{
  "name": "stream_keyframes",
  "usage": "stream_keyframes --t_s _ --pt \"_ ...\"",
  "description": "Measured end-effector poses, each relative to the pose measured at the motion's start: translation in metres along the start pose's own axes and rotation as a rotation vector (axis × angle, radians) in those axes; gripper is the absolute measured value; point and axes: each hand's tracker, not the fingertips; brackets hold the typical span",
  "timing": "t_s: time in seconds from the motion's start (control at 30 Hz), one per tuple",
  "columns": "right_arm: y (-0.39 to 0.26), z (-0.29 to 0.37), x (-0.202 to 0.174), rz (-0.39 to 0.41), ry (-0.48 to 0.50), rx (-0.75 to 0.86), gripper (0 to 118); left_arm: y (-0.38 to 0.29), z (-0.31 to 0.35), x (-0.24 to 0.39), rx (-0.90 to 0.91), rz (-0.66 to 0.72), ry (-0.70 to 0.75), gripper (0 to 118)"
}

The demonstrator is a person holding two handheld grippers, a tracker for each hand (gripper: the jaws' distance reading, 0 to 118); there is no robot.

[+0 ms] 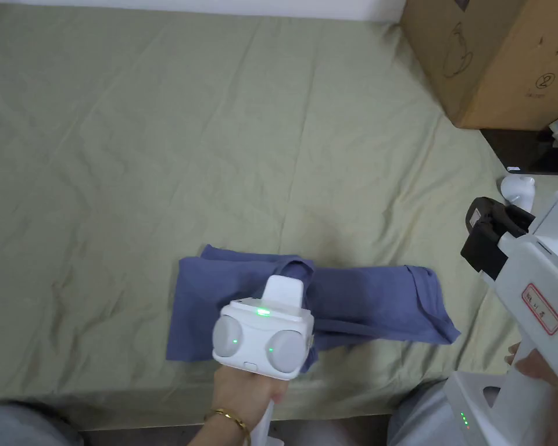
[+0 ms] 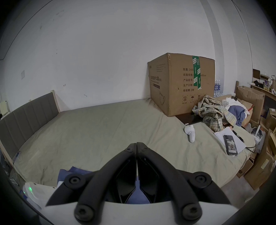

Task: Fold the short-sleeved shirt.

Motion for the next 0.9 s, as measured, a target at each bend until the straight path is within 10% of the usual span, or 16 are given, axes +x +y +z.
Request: stream_keyframes --t_s 0.5,0.57,0.7,0.9 --pt "0.006 0.008 0.000 -0.008 0.011 0.012 0 0.067 0.070 -0.028 0.262 0.173 -0.334 2" --pt "0.007 0.008 -0.002 -0.004 0.017 0.015 0 0.074 0.087 -0.058 0.300 0.154 -0.335 19" --pt "0.010 0.006 -0.006 0.009 0.030 0.020 0 0.075 0.096 -0.135 0.245 0.230 -0.419 112" --pt "0.009 -0.002 -0.014 0.014 0.051 0.007 0 0.041 0.072 -0.250 0.161 0.494 -0.430 118"
